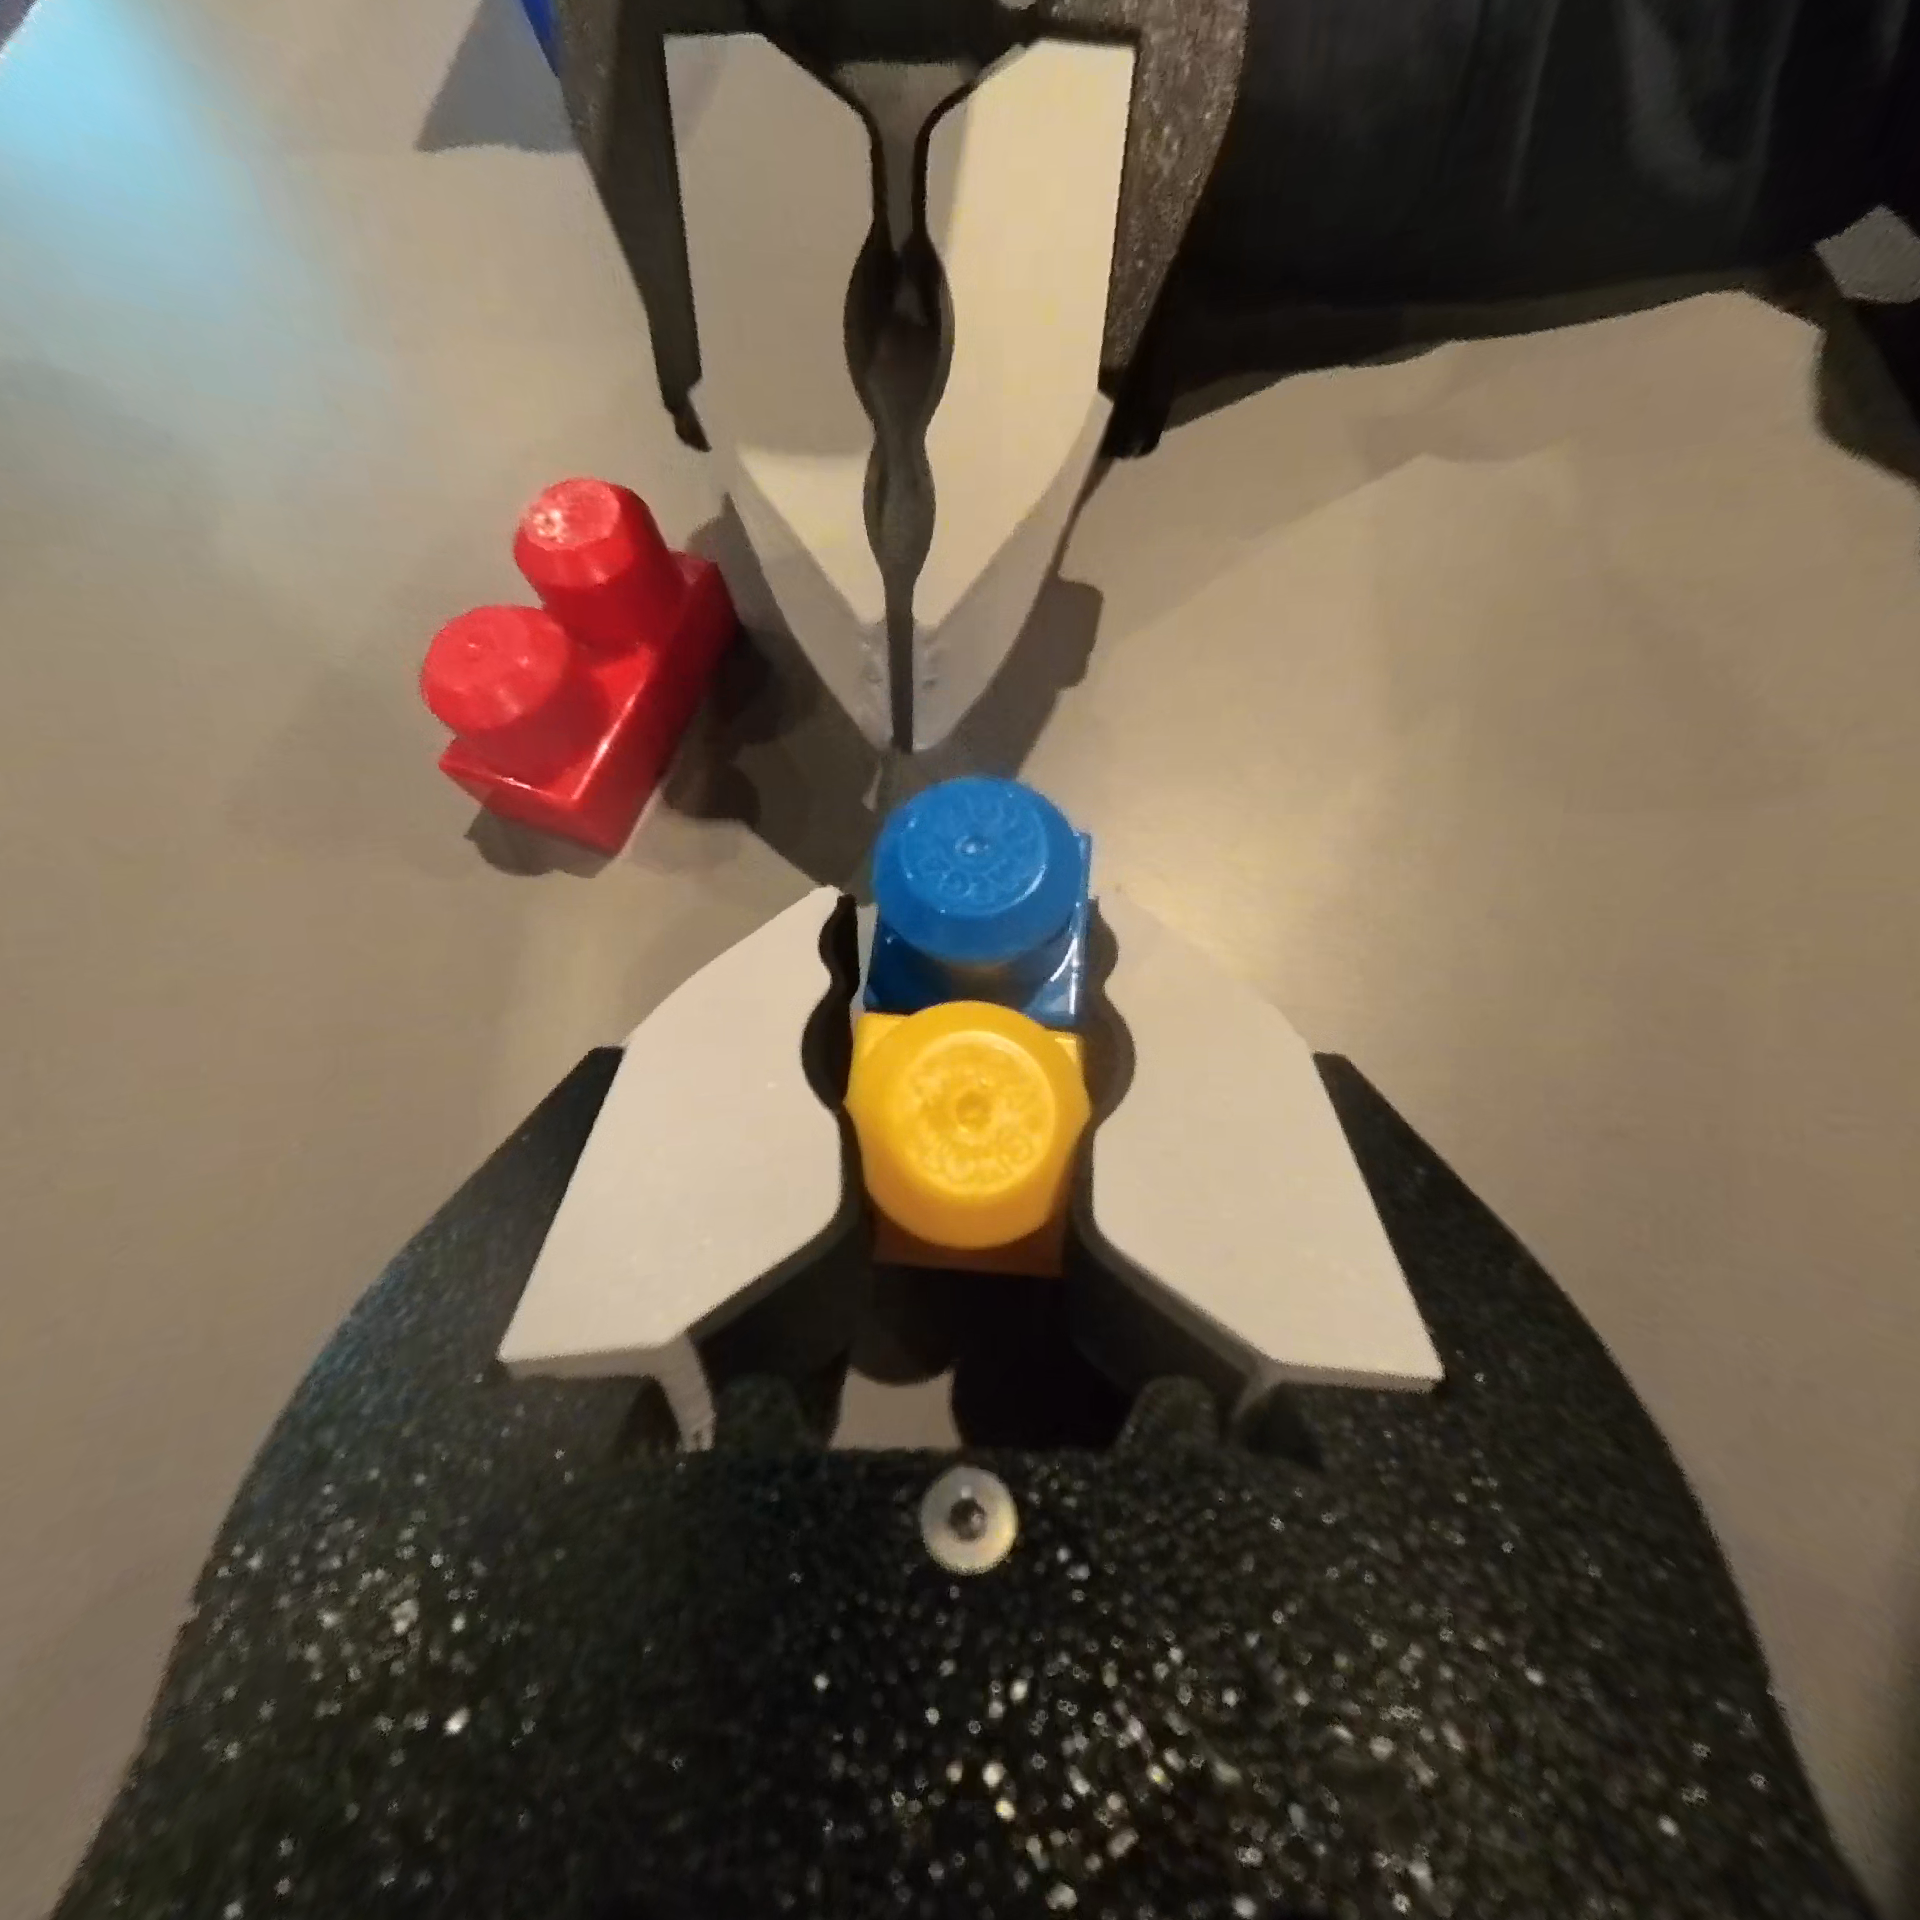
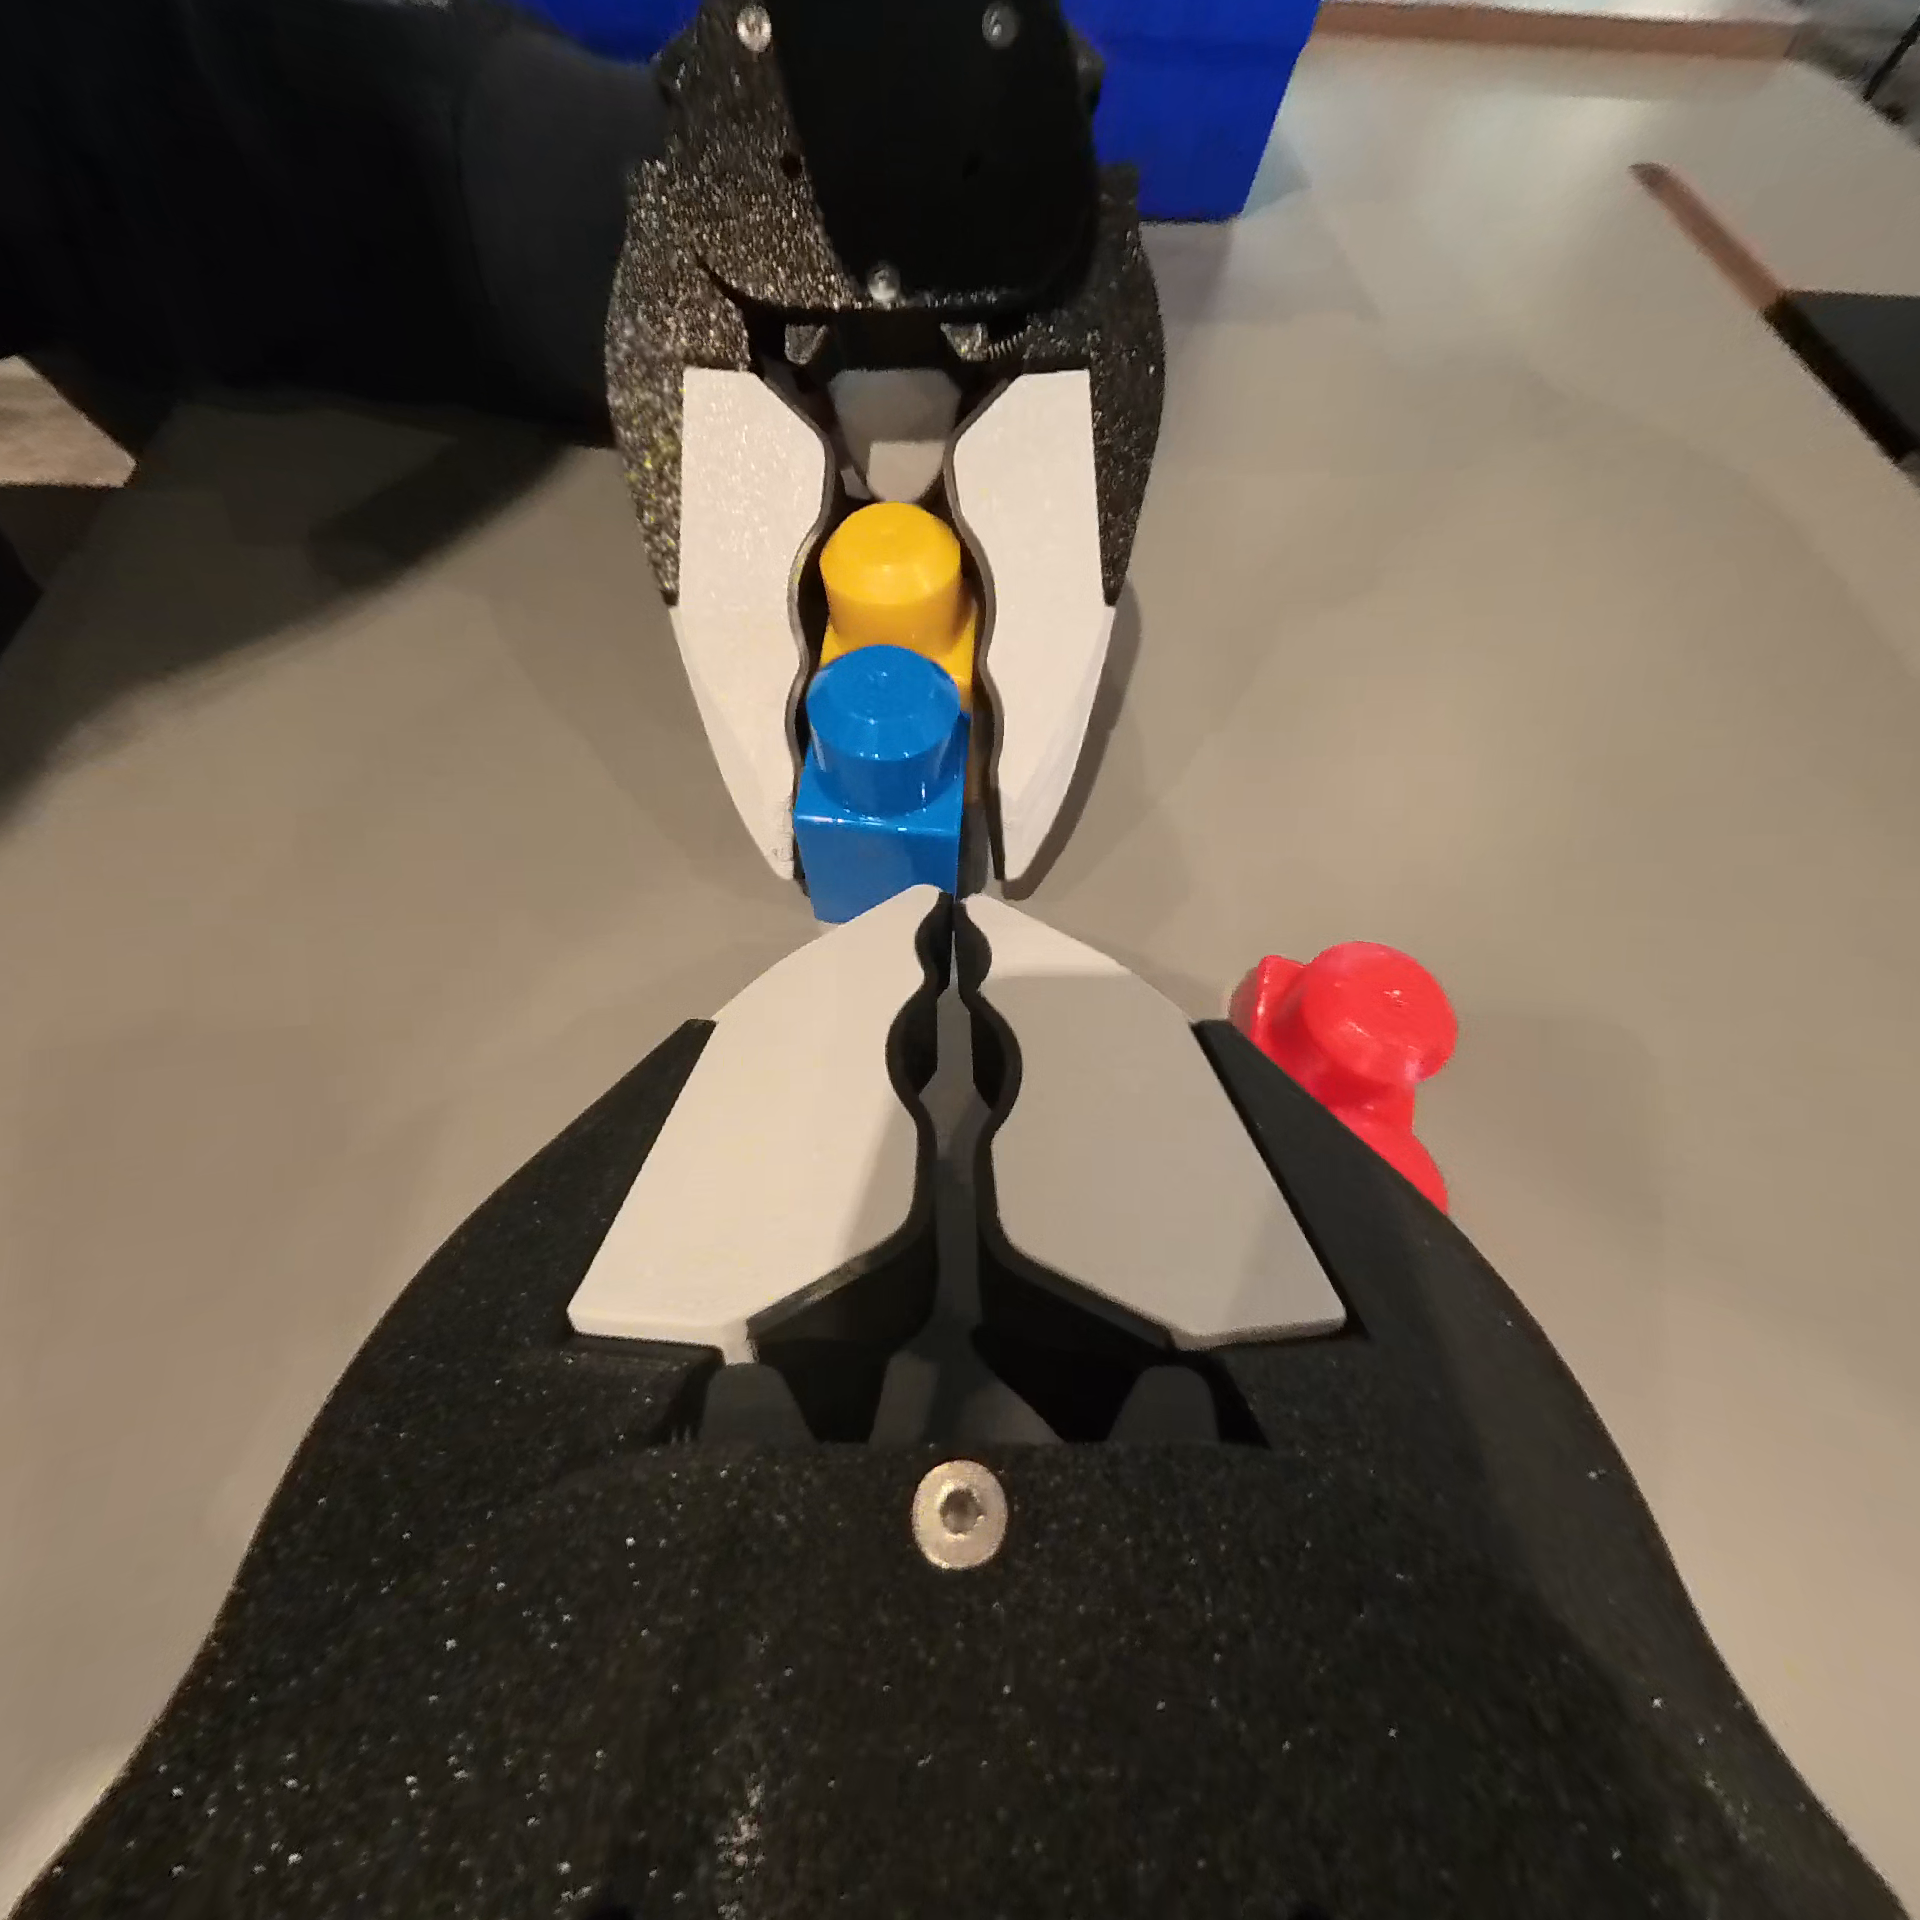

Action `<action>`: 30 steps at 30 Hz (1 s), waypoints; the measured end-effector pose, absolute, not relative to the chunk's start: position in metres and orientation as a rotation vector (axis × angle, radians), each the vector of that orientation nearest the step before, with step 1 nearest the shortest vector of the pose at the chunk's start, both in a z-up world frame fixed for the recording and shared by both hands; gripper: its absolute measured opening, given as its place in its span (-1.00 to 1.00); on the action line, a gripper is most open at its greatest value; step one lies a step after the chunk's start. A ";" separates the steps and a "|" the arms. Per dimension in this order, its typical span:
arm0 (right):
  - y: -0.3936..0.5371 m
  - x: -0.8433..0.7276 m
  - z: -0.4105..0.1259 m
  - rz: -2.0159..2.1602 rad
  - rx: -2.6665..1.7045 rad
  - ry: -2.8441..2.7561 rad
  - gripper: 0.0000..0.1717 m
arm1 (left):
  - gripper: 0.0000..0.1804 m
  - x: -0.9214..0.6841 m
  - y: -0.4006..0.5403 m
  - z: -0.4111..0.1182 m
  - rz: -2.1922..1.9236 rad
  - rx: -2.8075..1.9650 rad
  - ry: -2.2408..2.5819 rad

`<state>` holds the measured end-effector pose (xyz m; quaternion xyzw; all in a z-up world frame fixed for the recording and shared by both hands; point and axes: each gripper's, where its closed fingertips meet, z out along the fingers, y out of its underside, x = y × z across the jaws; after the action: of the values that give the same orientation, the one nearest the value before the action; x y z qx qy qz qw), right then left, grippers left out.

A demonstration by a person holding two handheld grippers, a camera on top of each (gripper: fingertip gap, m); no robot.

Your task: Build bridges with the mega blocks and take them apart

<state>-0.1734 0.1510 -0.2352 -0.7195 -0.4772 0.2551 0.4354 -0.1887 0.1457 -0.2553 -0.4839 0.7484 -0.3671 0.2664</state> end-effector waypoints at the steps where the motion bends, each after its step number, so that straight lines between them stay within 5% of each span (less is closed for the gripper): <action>1: 0.151 -0.173 -0.234 0.637 -1.784 -1.180 -1.00 | -0.55 -0.189 0.146 -0.254 -1.005 -1.313 2.012; 18: 0.149 -0.177 -0.235 0.632 -1.746 -1.205 -1.00 | -0.52 -0.189 0.146 -0.258 -1.004 -1.361 2.020; 24: 0.150 -0.175 -0.230 0.601 -1.702 -1.180 -1.00 | -0.28 -0.195 0.153 -0.249 -1.006 -1.418 1.898; 30: 0.151 -0.175 -0.225 0.585 -1.681 -1.152 -1.00 | -0.23 -0.211 0.163 -0.238 -0.948 -1.449 1.788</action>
<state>-0.1747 0.1512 -0.2253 -0.6916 -0.4740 0.2406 0.4889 -0.2109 0.1629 -0.2380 -0.5514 0.6805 -0.3607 0.3204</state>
